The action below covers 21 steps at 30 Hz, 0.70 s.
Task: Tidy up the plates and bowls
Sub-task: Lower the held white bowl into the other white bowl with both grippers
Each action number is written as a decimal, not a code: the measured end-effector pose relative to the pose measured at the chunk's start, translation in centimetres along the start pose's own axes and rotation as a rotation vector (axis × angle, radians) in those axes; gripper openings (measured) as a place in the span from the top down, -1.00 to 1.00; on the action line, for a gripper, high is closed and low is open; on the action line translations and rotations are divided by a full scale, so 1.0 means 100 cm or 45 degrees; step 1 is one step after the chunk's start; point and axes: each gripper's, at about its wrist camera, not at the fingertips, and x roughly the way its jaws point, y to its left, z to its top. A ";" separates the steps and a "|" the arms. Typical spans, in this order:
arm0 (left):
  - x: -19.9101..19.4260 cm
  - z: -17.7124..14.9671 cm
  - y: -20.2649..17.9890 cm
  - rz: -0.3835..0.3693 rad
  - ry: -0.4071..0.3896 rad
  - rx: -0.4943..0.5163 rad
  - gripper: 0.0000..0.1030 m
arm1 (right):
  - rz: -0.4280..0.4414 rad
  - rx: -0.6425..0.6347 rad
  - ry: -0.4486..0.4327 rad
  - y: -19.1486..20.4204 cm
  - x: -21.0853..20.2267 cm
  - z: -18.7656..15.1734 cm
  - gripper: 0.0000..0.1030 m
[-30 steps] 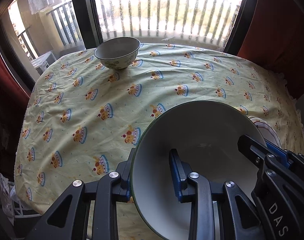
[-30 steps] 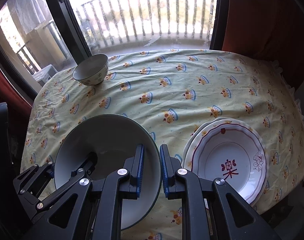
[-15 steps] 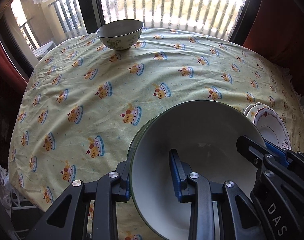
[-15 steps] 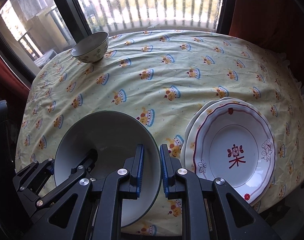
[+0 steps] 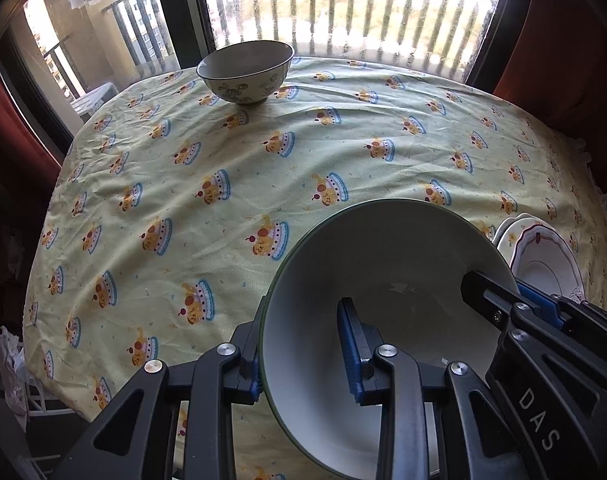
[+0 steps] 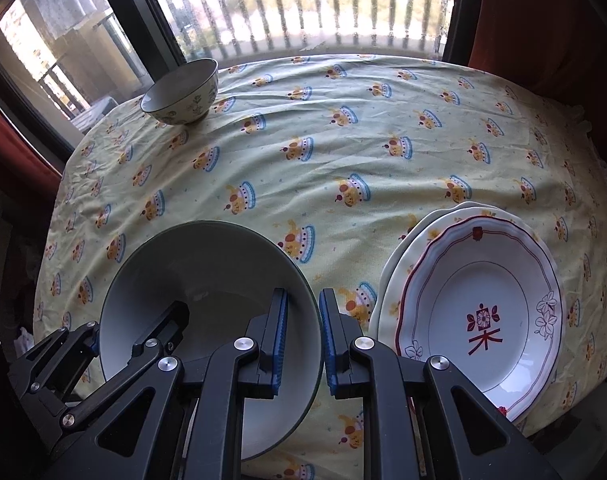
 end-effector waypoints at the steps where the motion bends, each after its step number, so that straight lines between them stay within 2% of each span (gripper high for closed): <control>1: -0.001 0.000 0.000 0.008 0.003 -0.001 0.43 | 0.007 0.002 0.002 0.000 0.000 0.000 0.62; 5: -0.003 -0.002 -0.004 0.067 -0.018 0.032 0.43 | 0.035 0.002 0.016 -0.001 0.001 -0.002 0.62; 10: -0.001 -0.002 -0.002 0.086 -0.009 0.032 0.43 | 0.066 0.008 0.031 -0.001 0.004 -0.003 0.62; 21: 0.021 -0.009 -0.001 0.095 0.092 -0.013 0.43 | 0.073 -0.036 0.021 0.002 0.009 -0.008 0.62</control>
